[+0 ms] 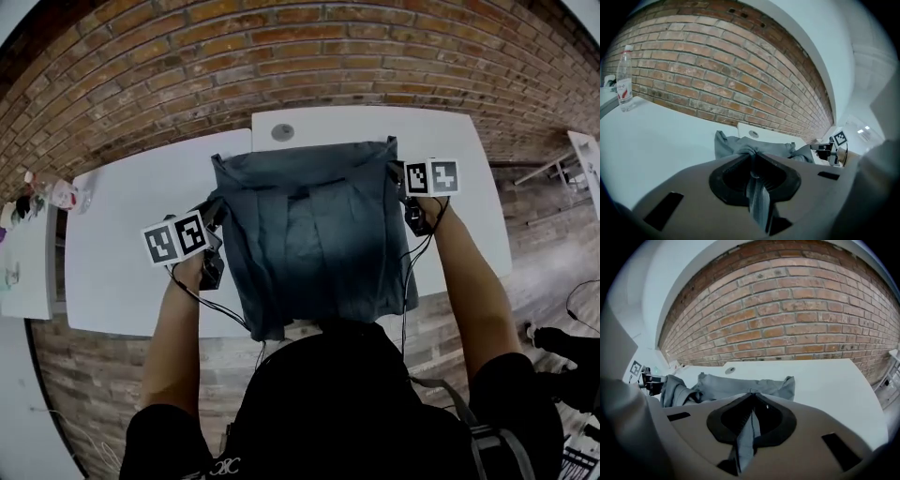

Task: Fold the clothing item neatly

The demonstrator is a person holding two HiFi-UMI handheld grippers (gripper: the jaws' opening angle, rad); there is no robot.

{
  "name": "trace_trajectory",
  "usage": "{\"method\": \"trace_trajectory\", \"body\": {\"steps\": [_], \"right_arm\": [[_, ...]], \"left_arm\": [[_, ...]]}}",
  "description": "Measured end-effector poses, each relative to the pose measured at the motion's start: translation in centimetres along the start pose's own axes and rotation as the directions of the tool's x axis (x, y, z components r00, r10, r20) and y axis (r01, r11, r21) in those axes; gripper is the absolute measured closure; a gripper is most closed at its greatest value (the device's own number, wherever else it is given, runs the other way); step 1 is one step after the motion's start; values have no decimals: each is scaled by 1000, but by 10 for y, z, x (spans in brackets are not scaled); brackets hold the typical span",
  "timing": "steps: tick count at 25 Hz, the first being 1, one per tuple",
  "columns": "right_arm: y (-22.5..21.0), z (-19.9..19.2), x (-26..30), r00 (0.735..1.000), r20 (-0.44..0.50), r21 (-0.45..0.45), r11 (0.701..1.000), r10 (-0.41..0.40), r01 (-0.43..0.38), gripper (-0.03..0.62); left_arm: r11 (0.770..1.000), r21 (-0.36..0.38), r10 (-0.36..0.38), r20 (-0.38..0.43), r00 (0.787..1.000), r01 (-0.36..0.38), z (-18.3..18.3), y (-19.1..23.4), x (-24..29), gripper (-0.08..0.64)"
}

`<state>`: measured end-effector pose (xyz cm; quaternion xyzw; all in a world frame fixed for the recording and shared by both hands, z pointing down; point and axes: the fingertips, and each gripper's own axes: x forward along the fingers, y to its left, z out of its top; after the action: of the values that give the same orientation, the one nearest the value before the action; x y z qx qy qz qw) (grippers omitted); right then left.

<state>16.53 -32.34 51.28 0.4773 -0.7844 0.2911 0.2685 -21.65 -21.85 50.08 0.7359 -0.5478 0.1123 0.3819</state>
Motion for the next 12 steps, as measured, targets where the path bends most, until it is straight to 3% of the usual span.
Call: {"method": "trace_trajectory", "body": {"steps": [7, 12], "right_arm": [[-36, -15, 54, 995, -92, 43, 998, -36, 40, 566], [-38, -26, 66, 994, -106, 26, 1000, 10, -8, 563]], "left_arm": [[997, 4, 75, -99, 992, -75, -9, 41, 51, 517], [999, 26, 41, -189, 981, -37, -26, 53, 73, 503]]}}
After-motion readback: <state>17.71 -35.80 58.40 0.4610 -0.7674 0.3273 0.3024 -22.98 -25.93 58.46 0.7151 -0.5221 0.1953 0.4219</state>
